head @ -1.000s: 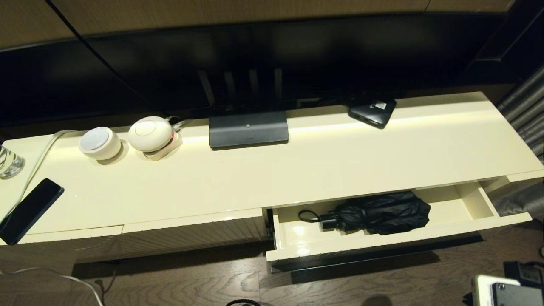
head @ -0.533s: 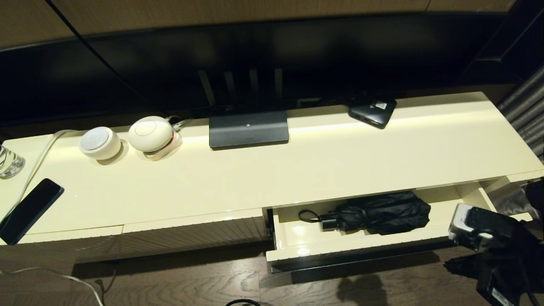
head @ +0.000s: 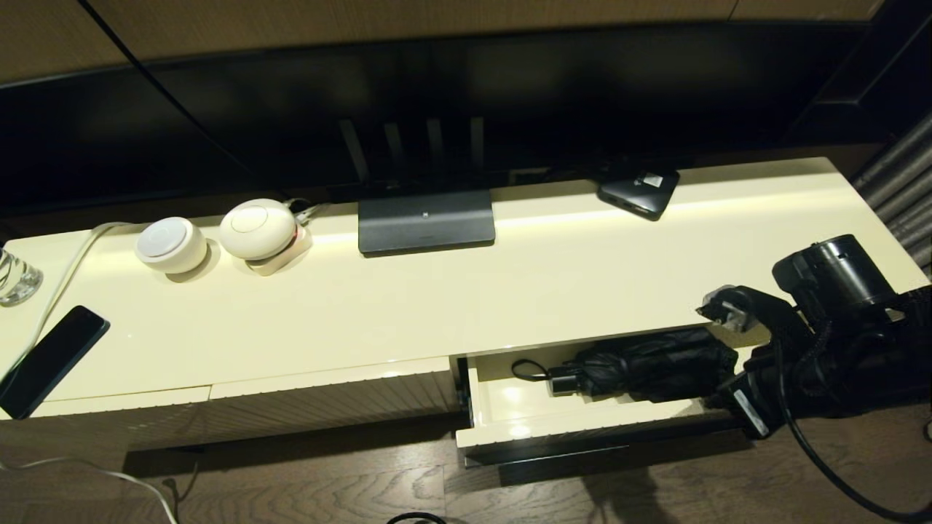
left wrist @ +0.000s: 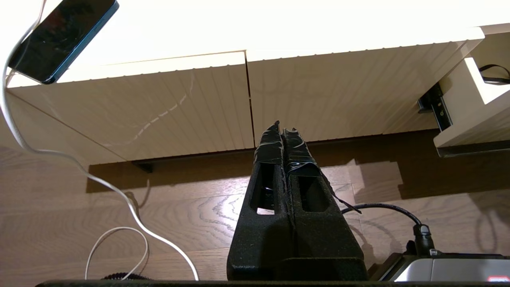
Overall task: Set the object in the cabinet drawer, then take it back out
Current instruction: Open the drawer
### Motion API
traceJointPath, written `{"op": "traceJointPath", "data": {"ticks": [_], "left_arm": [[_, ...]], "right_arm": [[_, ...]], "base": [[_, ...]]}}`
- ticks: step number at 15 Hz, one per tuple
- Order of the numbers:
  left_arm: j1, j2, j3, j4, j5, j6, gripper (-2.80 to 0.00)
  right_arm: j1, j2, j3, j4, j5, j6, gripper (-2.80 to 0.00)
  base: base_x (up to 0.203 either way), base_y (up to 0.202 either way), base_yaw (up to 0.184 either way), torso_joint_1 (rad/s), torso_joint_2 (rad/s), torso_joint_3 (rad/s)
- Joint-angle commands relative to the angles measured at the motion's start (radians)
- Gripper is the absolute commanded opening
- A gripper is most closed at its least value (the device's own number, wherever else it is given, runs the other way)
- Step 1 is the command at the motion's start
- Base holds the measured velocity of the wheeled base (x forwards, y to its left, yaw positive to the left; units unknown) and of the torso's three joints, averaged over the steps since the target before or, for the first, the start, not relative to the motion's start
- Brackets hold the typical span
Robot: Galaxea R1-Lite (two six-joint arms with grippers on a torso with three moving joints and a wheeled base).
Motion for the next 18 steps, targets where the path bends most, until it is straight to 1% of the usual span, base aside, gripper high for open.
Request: {"op": "traceJointPath", "data": {"ticks": [1, 7, 11, 13, 16, 18], "left_arm": [[0.0, 0.001, 0.003, 0.0, 0.0, 0.0, -2.8], [0.0, 0.001, 0.003, 0.0, 0.0, 0.0, -2.8], [0.0, 0.001, 0.003, 0.0, 0.0, 0.001, -2.8], [0.0, 0.001, 0.003, 0.001, 0.0, 0.0, -2.8], [0.0, 0.001, 0.003, 0.0, 0.0, 0.0, -2.8], [0.0, 0.001, 0.003, 0.0, 0.0, 0.0, -2.8]], "right_arm": [[-0.003, 0.043, -0.011, -0.001, 0.001, 0.001, -2.8], [-0.038, 0.067, -0.038, -0.005, 0.002, 0.004, -2.8], [-0.041, 0.061, -0.05, -0.003, 0.005, 0.005, -2.8], [-0.041, -0.007, -0.027, 0.009, 0.006, -0.004, -2.8], [-0.04, -0.087, 0.048, 0.023, 0.012, -0.014, -2.8], [-0.04, -0.11, 0.05, 0.04, 0.014, -0.007, -2.8]], "base": [[0.0, 0.0, 0.0, 0.0, 0.0, 0.0], [0.0, 0.0, 0.0, 0.0, 0.0, 0.0], [0.0, 0.0, 0.0, 0.0, 0.0, 0.0], [0.0, 0.0, 0.0, 0.0, 0.0, 0.0], [0.0, 0.0, 0.0, 0.0, 0.0, 0.0], [0.0, 0.0, 0.0, 0.0, 0.0, 0.0]]}}
